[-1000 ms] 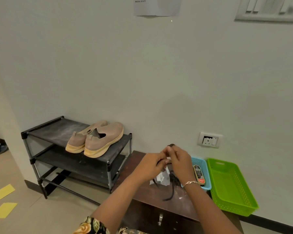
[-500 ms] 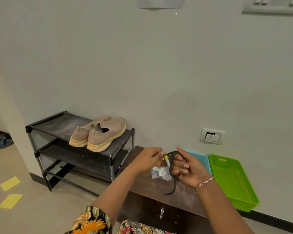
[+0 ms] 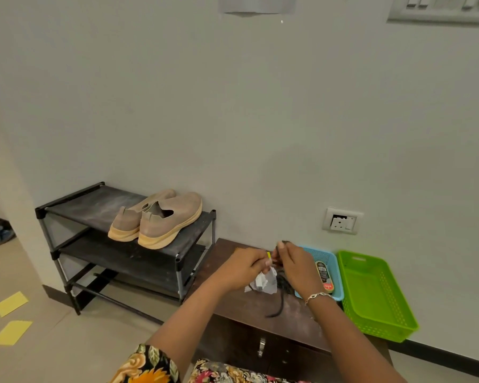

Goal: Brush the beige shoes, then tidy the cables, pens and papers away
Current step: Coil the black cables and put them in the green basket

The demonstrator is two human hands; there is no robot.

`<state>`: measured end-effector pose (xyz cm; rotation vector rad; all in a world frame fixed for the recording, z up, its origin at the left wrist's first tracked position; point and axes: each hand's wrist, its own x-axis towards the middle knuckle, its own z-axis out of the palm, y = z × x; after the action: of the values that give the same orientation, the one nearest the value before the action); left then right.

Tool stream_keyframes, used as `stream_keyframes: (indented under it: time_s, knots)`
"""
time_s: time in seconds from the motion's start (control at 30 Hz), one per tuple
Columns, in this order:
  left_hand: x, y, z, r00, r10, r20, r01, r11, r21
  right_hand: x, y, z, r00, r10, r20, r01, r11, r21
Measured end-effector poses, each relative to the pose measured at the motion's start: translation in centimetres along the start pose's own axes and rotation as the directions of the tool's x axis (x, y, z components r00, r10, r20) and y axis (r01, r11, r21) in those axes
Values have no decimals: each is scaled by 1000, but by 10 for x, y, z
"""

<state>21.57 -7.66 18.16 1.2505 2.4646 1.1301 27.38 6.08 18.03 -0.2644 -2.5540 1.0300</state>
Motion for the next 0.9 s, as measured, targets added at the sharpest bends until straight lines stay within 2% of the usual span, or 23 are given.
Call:
stream_keyframes:
  time_s: [0.03,0.13,0.2,0.27,0.37,0.47,0.5,0.57,0.6,0.63,0.67,0.73,0.8,0.83,0.9]
  knots:
    - [1,2,-2,1000,4,-9,-4,1000,3,-1,1,-1,997,40,65,-38,999,-36]
    - [5,1,-8,999,21,-40,-20,999,27,-8,-2,-4,931,196,308,-252,956,153]
    - [8,-2,-8,998,19,-53,-18,999,30,-12,-4,-6,850,237,471,-411,857,311]
    - [8,-2,-7,998,11,-66,-9,1000,20,-14,-5,-8,799,206,564,-531,682,503]
    - [4,-1,1,997,-14,-76,11,1000,-29,-13,-10,-12,813,164,558,-577,350,738]
    - [0,-4,12,997,-32,-75,28,998,-56,-11,-14,-11,881,128,456,-462,13,887]
    - [-1,-4,14,997,-38,-71,33,997,-65,-10,-15,-10,907,126,403,-398,-62,915]
    - [-3,-3,18,997,-48,-54,44,997,-69,-8,-15,-7,946,146,290,-270,-144,952]
    - [-4,-2,18,998,-54,-36,52,997,-61,-7,-13,-6,957,169,235,-212,-145,966]
    - [-5,-1,19,998,-57,-16,56,997,-46,-6,-12,-3,965,191,181,-164,-97,982]
    - [-6,1,19,999,-48,-2,48,999,-23,-5,-10,-1,970,204,129,-133,5,991]
    - [-7,5,17,1000,-9,-5,9,999,54,-5,-9,5,979,199,52,-117,327,938]
    - [-7,8,14,997,54,-61,-44,988,150,-7,-9,9,988,156,-10,-103,698,709]
    - [-7,9,12,991,89,-102,-68,979,193,-9,-10,9,992,124,-26,-88,821,564]
    - [-6,7,12,973,165,-163,-112,950,291,-10,-12,6,996,92,-15,-80,926,369]
